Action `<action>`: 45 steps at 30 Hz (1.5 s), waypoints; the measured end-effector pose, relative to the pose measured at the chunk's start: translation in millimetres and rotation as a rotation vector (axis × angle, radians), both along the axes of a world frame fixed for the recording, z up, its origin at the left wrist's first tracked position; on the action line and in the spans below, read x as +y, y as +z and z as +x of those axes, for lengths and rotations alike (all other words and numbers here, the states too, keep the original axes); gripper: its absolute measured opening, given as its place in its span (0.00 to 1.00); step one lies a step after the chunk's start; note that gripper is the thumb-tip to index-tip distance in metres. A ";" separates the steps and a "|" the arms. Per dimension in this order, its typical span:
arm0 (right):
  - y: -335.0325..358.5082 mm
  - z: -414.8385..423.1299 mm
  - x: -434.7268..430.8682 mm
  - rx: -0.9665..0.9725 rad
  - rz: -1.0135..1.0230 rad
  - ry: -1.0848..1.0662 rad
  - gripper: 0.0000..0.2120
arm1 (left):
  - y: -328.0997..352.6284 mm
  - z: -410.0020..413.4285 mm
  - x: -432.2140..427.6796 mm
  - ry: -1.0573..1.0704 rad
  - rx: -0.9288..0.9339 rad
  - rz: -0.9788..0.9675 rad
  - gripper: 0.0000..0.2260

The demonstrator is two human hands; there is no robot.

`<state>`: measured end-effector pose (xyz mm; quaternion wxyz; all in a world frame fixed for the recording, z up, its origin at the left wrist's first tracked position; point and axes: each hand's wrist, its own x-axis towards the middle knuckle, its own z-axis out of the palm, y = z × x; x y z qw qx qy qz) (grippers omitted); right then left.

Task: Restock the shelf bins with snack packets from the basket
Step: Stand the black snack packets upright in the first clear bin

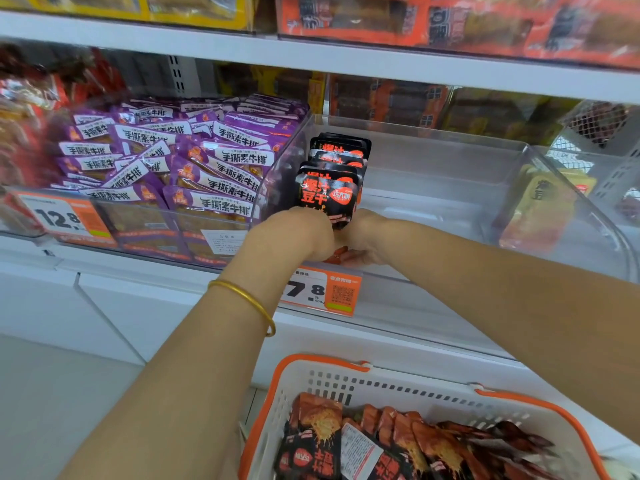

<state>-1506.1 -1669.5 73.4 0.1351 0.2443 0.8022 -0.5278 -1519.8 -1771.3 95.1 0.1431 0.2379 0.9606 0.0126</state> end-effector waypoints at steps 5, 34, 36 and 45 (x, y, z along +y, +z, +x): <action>-0.2 0.5 -2.1 0.020 0.060 0.042 0.12 | 8.1 8.0 -4.5 -0.018 -0.043 0.010 0.11; -214.4 222.3 17.9 0.061 1.120 0.965 0.11 | -103.5 149.6 -29.4 -0.232 -0.212 0.059 0.11; -182.2 214.4 23.9 0.170 1.064 0.896 0.11 | -107.3 149.0 -27.9 -0.293 -0.272 0.118 0.15; -52.5 219.6 42.8 0.333 -0.070 0.246 0.04 | -72.5 148.2 -24.8 -0.117 -0.307 0.640 0.07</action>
